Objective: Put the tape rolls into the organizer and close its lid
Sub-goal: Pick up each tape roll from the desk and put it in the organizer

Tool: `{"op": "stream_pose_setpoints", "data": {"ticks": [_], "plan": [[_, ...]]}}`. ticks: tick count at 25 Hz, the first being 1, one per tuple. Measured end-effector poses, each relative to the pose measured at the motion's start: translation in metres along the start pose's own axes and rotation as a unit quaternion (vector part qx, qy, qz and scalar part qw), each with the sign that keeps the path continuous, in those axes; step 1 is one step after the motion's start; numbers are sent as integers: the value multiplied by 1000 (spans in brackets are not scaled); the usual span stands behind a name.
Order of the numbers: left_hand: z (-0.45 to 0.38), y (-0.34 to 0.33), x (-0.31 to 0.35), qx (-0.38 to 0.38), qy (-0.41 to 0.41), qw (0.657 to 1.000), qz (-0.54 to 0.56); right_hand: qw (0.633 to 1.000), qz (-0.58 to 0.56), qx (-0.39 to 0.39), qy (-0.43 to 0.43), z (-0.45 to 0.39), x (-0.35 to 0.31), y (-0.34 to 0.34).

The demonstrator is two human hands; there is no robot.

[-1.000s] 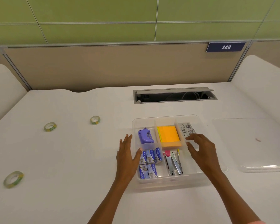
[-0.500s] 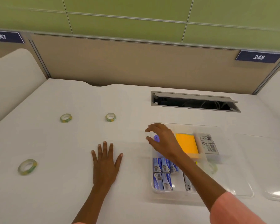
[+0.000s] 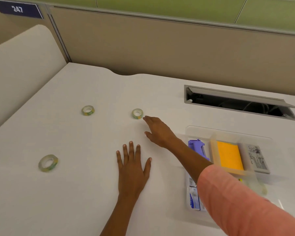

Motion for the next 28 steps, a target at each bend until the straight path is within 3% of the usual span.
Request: {"op": "stream_pose_setpoints", "data": {"ticks": [8, 15, 22, 24, 26, 28], "plan": [[0, 0, 3, 19, 1, 1000, -3, 996, 83, -18, 22, -21, -7, -15], [1, 0, 4, 16, 0, 1000, -8, 996, 1, 61, -62, 21, 12, 0], [7, -12, -6, -43, 7, 999, 18, 993, -75, 39, -85, 55, 12, -8], [6, -20, -19, -48, 29, 997, 46, 987, -127, 58, -84, 61, 9, 1], [20, 12, 36, -35, -41, 996, 66, 963, -184, 169, -105, 137, 38, 57], [12, 13, 32, -78, 5, 990, 116, 954, -213, 187, -99, 143, 43, 60]]}}
Point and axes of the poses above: each hand's wrist, its own z-axis away from the middle knuckle, its own y-axis out of the back of the hand, x = y × z, the point moved 8 cm from there along -z, towards the middle knuckle, and after that the axes turned 2 degrees about x, right-handed, at the moved point
